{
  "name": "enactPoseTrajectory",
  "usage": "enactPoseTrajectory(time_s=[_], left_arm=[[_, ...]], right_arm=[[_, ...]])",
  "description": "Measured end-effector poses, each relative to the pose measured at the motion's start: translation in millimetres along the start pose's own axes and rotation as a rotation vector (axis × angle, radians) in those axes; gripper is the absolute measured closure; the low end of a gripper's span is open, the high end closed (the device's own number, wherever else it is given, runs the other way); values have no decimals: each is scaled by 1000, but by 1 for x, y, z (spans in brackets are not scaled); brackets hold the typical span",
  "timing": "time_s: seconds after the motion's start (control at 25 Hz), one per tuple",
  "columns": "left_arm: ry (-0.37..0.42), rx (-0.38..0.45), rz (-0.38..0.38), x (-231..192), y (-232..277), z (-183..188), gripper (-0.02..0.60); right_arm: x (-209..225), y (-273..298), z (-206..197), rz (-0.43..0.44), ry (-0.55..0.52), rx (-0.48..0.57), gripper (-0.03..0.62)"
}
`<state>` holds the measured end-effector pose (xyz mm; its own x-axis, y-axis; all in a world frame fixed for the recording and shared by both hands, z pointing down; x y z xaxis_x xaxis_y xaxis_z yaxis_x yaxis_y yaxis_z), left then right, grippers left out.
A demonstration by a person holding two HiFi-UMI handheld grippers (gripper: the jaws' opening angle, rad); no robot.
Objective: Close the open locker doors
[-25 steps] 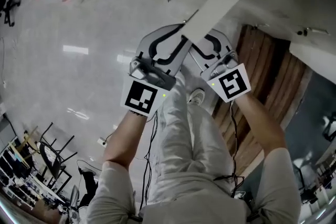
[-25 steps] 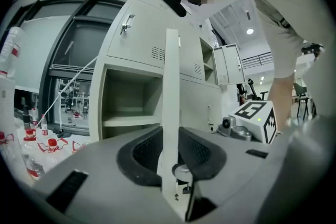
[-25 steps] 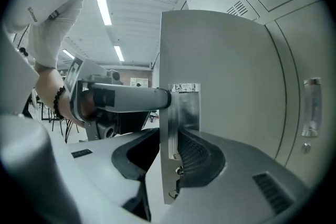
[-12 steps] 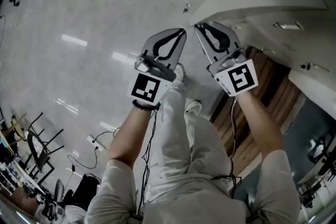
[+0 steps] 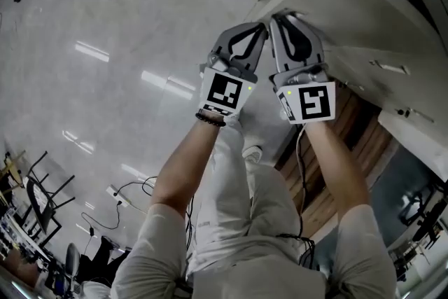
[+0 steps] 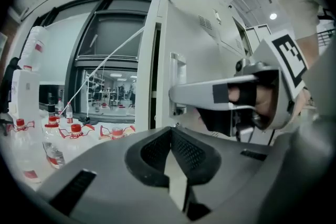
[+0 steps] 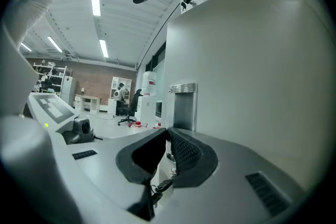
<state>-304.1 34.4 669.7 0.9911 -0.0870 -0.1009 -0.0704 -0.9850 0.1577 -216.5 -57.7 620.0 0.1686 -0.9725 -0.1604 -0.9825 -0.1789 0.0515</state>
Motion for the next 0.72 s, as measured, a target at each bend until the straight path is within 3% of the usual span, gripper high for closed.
enactPoseTrajectory(time_s=[0.4,0.72], left_arm=[[4,24,17,-23,51,0,577],[-3,29,-32,-38,71,5,577]], right_arm=[[15,30,-4,-147,-25,-19,557],[25,43,-5,-212,-42,-52,560]])
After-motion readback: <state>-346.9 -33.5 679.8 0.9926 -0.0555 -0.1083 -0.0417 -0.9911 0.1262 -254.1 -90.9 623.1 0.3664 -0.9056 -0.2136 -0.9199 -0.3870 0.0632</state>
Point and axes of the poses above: the fingertips, and each gripper's own axes: y forward along the fingers, x to its right, z out of its top, the point moved 10 cm from there along -y, backward along the fingers, and after that the axes turned 7 degrees about -y, right-handed, at the moved point
